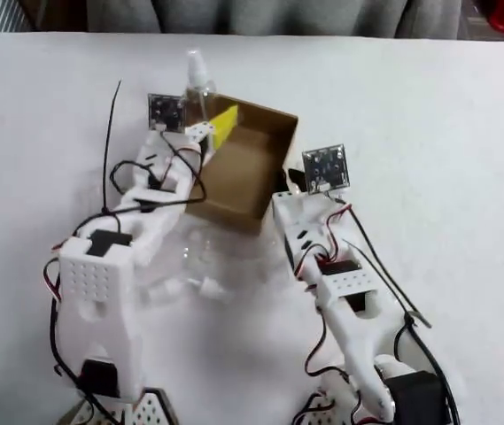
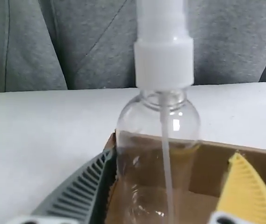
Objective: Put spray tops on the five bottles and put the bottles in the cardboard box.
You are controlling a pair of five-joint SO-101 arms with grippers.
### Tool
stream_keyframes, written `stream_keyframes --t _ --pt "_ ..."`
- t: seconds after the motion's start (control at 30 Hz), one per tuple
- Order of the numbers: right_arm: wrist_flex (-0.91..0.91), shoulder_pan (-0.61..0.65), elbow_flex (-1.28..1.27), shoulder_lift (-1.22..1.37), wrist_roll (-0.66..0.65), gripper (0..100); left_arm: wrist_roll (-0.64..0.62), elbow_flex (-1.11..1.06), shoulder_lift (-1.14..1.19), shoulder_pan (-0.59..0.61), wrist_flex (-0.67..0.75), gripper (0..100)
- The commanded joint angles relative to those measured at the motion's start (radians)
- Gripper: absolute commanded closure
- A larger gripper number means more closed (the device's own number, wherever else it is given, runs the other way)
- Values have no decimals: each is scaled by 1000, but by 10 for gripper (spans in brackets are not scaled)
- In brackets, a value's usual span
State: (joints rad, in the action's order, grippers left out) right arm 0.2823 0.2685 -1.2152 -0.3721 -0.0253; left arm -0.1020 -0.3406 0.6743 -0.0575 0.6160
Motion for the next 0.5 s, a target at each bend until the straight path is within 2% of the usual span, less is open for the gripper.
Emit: stream_keyframes --t 0.0,0.47 --pt "25 -8 57 -4 6 983 3 -25 -111 -2 11 655" --pt "25 -10 57 -4 5 983 11 -307 -378 -4 11 656"
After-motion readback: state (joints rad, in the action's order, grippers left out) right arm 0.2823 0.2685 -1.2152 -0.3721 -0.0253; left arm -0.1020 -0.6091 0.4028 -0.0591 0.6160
